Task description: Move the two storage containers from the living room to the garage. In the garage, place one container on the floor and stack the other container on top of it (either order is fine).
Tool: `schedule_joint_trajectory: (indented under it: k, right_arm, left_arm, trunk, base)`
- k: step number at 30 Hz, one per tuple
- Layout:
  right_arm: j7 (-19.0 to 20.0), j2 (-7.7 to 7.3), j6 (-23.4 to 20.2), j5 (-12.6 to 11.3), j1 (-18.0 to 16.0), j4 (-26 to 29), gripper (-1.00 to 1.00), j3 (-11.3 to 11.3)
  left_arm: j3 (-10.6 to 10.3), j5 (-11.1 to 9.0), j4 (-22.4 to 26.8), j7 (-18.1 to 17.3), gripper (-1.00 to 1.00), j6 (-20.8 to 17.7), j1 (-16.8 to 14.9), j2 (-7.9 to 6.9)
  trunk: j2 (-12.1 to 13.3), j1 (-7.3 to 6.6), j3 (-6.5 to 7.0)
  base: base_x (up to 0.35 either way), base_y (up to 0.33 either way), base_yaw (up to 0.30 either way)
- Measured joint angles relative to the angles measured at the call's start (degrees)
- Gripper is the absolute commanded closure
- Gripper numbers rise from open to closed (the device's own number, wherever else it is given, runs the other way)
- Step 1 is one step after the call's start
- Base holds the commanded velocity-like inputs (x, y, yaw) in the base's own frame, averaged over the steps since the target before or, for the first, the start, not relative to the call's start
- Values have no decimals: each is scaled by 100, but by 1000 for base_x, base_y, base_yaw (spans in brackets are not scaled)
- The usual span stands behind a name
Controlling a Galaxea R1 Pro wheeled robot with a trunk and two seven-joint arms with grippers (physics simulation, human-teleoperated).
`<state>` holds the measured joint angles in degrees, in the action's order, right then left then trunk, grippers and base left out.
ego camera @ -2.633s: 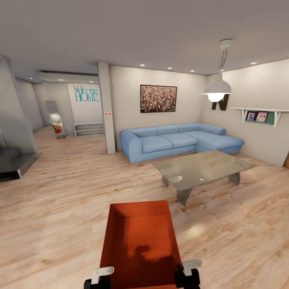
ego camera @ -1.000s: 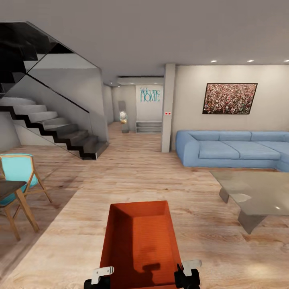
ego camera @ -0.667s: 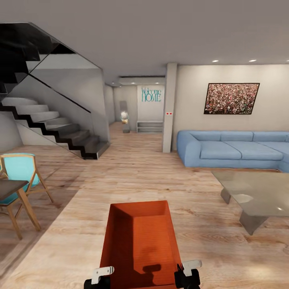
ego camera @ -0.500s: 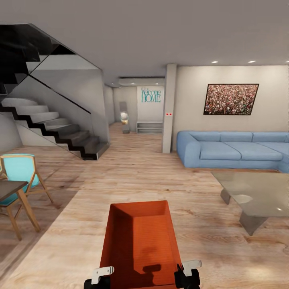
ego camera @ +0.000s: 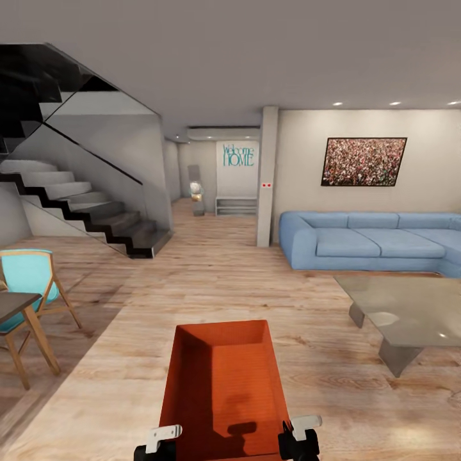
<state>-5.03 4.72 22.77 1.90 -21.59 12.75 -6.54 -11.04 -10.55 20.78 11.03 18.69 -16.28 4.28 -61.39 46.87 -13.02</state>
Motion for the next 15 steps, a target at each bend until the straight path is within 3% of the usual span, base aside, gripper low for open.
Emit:
schedule_joint_trajectory:
  k: [10, 15]
  right_arm:
    - [1, 0, -2, 1, 0, 0, 100, 1]
    - [-4, 1, -7, 18, -1, 1, 100, 4]
  left_arm:
    - [1, -1, 0, -1, 100, -1, 0, 0]
    - [-2, -12, -1, -1, 100, 2, 2, -1]
  trunk:
    - [402, -220, 181]
    - [563, -308, 253]
  base:
    - [0, 0, 0]
    - [0, 0, 161]
